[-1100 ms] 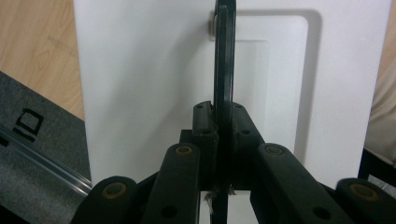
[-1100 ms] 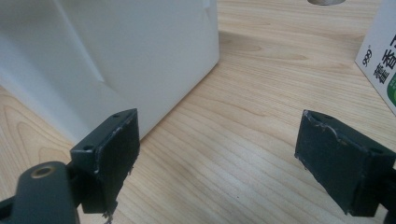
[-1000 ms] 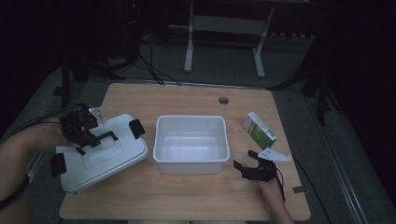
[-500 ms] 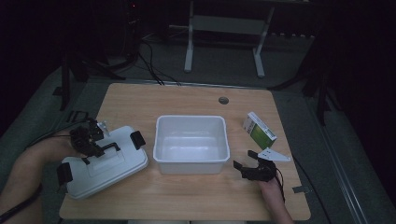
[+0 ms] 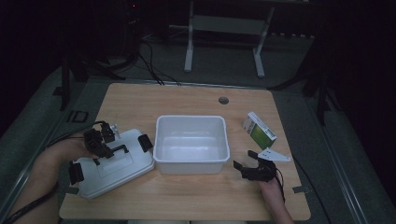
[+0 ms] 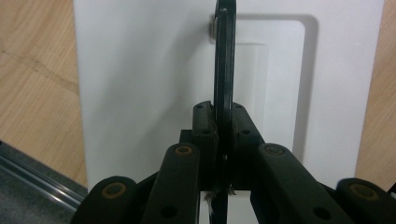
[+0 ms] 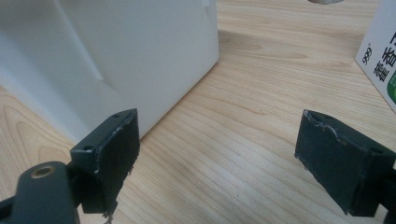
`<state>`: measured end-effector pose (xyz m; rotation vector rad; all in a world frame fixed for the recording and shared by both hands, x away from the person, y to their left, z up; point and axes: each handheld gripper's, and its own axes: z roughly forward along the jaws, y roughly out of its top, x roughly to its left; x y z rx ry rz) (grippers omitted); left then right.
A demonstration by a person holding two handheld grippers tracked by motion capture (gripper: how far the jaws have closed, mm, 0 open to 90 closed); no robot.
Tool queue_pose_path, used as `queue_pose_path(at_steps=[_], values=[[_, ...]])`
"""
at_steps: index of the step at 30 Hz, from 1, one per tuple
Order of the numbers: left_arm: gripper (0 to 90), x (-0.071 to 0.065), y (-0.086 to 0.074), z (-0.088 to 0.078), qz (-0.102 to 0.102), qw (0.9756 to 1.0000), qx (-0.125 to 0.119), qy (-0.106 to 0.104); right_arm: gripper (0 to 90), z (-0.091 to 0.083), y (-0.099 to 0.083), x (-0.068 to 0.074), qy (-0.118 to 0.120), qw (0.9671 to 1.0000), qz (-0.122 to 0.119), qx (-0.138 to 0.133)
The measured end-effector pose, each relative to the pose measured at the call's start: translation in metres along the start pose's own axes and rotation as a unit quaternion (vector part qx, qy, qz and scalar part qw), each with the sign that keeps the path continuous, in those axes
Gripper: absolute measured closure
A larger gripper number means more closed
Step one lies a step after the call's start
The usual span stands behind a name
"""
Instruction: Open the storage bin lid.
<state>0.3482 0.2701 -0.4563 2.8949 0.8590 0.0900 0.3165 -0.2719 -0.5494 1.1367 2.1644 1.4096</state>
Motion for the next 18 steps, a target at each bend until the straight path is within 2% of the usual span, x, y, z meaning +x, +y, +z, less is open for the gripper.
queue_pose_path(at_steps=[10, 15, 18], values=[[83.6, -0.001, 0.007, 0.018, 0.005, 0.9998, 0.003, -0.018, 13.4, 0.0, 0.0, 0.0, 0.0, 1.0, -0.001, 0.0], [83.6, -0.001, 0.008, 0.022, 0.005, 0.9999, 0.008, -0.014, 13.4, 0.0, 0.0, 0.0, 0.0, 1.0, -0.002, 0.002], [83.6, 0.0, 0.007, 0.023, 0.001, 0.9998, 0.001, -0.017, 13.4, 0.0, 0.0, 0.0, 0.0, 1.0, -0.002, 0.001]])
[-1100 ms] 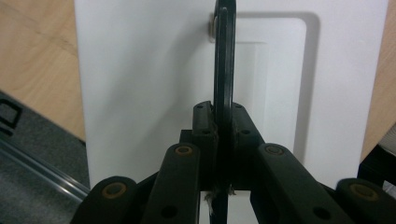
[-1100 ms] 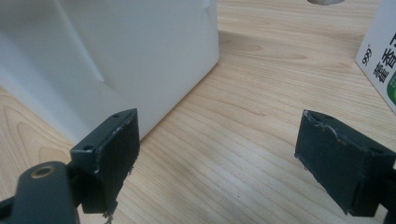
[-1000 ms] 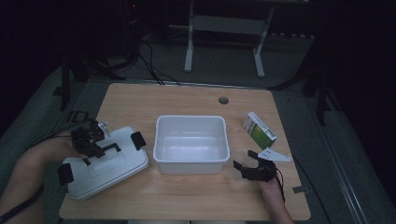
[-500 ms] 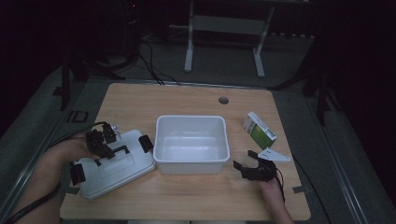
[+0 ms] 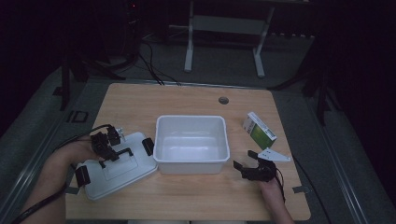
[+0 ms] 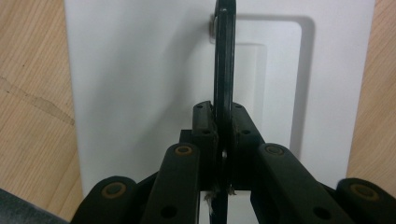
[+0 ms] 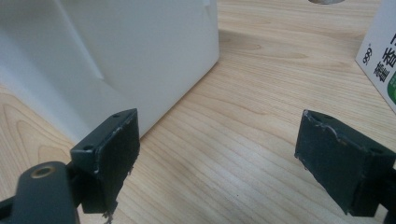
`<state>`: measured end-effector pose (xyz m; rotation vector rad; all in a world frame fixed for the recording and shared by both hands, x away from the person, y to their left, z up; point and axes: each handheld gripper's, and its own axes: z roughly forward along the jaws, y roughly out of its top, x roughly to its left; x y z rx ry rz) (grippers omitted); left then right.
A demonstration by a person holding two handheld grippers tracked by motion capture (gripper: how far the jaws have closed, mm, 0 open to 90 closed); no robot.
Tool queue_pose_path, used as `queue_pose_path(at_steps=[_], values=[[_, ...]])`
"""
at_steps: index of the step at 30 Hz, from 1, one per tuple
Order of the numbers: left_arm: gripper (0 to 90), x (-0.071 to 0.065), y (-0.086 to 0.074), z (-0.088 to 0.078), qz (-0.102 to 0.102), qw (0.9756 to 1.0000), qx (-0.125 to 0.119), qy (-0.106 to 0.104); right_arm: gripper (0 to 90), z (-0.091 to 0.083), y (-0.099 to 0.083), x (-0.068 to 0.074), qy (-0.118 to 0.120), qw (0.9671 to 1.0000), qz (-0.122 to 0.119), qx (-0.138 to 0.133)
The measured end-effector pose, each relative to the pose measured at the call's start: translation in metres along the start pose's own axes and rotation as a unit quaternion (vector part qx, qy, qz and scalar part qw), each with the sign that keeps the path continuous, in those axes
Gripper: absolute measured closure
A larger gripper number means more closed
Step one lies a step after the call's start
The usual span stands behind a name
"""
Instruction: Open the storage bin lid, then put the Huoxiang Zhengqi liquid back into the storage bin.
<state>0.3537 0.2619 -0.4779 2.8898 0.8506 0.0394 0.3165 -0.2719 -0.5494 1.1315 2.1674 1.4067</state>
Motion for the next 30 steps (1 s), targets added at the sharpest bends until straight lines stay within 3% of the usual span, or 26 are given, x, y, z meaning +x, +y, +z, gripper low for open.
queue_pose_path(at_steps=[6, 7, 9, 14, 17, 25, 30], values=[[78.1, 0.0, 0.0, 0.002, -0.006, 0.9999, 0.01, 0.001, 13.5, 0.0, 0.0, 0.0, 0.002, 1.0, -0.001, 0.001], [71.2, 0.0, 0.0, 0.003, -0.007, 0.9999, 0.011, 0.004, 13.5, 0.0, 0.0, 0.0, 0.001, 1.0, -0.002, 0.002], [67.9, 0.001, 0.0, 0.004, -0.015, 0.9998, 0.014, 0.006, 13.5, 0.0, 0.001, 0.0, 0.001, 1.0, 0.0, 0.001], [43.6, 0.005, -0.003, 0.0, -0.047, 0.9989, 0.005, -0.006, 13.5, 0.0, 0.001, 0.0, 0.001, 1.0, 0.0, 0.002], [38.2, 0.005, -0.005, -0.002, -0.05, 0.9987, 0.001, 0.003, 13.5, 0.0, 0.001, 0.0, 0.002, 1.0, 0.001, 0.003], [34.3, 0.002, -0.006, -0.004, -0.043, 0.999, 0.008, 0.012, 13.5, -0.002, 0.003, 0.0, 0.0, 1.0, 0.002, 0.002], [34.3, 0.003, -0.007, -0.013, -0.045, 0.9989, -0.003, 0.016, 13.5, -0.009, 0.012, -0.003, -0.003, 0.9999, -0.002, -0.015]])
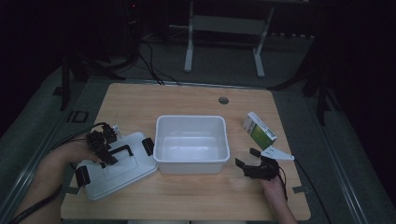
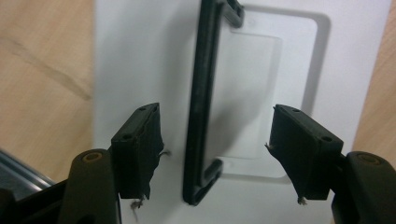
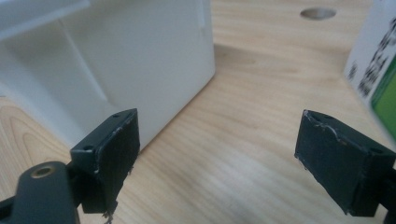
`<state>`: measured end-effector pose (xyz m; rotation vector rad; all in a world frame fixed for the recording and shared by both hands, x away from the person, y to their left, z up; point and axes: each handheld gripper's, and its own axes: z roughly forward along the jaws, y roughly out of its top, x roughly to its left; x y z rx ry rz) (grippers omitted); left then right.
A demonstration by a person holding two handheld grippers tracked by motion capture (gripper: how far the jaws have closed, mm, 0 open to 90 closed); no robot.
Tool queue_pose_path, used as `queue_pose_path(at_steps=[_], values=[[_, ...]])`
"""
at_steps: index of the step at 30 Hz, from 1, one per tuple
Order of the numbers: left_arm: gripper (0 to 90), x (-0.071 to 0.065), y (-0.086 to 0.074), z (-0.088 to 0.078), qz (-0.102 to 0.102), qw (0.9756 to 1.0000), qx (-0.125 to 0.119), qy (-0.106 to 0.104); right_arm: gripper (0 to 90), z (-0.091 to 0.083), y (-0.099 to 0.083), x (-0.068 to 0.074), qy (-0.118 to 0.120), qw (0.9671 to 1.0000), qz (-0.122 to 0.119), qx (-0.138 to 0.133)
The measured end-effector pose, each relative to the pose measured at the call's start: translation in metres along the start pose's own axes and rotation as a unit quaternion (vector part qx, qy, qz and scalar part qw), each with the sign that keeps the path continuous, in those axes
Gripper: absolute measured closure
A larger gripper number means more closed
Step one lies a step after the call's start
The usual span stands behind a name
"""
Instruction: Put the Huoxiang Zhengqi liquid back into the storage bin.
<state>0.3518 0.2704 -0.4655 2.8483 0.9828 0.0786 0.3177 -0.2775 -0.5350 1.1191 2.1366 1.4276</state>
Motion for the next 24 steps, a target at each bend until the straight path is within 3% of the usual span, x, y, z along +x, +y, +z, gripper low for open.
queue_pose_path(at_steps=[5, 13, 19, 24], values=[[34.3, -0.001, -0.001, -0.003, -0.002, 1.0, -0.003, -0.003, 13.8, -0.007, 0.012, 0.0, 0.014, 0.9998, -0.014, -0.002], [34.3, -0.001, -0.001, -0.004, -0.006, 0.9999, -0.008, -0.004, 11.8, -0.019, 0.032, -0.01, 0.031, 0.9995, -0.009, 0.003], [34.3, -0.001, -0.001, -0.004, -0.004, 0.9999, -0.009, -0.004, 13.3, -0.026, 0.052, -0.022, 0.016, 0.9997, -0.018, 0.001], [34.3, 0.0, -0.003, -0.002, -0.008, 1.0, -0.003, -0.005, 13.3, -0.03, 0.064, -0.038, 0.006, 0.9999, -0.01, -0.004]])
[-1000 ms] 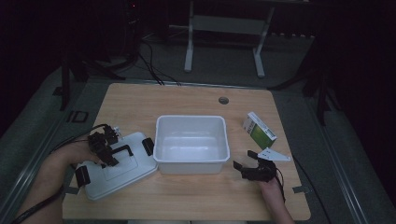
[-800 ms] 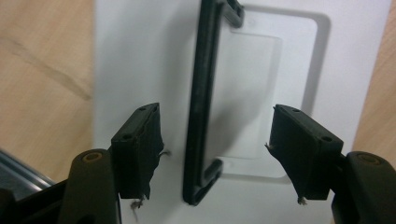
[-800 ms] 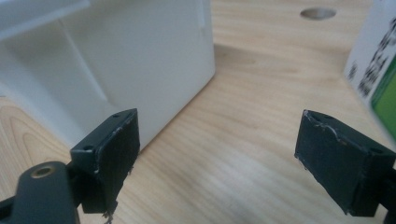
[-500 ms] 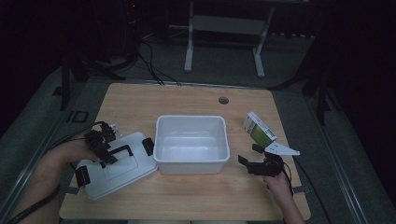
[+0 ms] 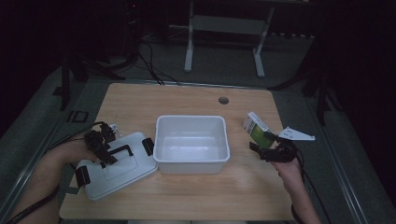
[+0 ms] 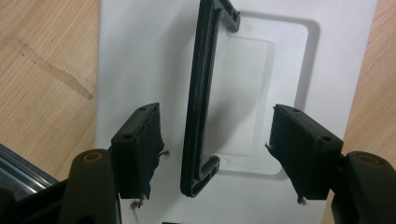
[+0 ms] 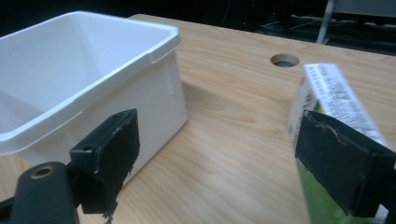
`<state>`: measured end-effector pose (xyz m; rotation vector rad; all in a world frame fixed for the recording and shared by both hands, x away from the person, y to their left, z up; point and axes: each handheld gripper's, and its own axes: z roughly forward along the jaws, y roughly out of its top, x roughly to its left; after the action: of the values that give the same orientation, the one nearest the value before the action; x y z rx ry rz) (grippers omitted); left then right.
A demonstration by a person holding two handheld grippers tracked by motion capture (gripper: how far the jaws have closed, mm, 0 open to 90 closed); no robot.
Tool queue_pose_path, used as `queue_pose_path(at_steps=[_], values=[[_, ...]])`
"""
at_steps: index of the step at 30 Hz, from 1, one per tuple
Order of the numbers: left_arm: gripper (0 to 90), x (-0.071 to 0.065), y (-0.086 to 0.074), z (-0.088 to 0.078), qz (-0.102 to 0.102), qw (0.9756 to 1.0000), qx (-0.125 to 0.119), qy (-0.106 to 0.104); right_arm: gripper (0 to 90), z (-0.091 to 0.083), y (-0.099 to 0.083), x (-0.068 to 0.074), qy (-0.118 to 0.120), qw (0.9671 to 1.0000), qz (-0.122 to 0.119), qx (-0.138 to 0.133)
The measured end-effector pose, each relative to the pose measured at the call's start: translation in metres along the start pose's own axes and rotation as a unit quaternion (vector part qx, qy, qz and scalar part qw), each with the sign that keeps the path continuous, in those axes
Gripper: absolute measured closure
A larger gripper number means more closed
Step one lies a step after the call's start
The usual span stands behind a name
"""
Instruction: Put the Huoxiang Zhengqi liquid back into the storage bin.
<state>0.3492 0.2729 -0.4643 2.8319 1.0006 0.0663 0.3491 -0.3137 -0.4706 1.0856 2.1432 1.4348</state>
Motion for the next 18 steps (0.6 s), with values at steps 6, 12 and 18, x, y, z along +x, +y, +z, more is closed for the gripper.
queue_pose_path(at_steps=[6, 12, 18], values=[[34.4, 0.0, -0.001, 0.001, 0.0, 1.0, 0.002, -0.001, 14.0, -0.001, 0.009, -0.019, -0.027, 0.9995, -0.004, 0.015], [34.3, 0.001, -0.002, 0.003, -0.001, 1.0, 0.005, -0.003, 14.1, 0.0, 0.013, -0.038, -0.043, 0.9987, 0.004, 0.029], [34.3, 0.001, -0.001, 0.004, 0.001, 1.0, 0.008, -0.003, 14.2, 0.0, 0.02, -0.055, -0.065, 0.9967, 0.005, 0.048]])
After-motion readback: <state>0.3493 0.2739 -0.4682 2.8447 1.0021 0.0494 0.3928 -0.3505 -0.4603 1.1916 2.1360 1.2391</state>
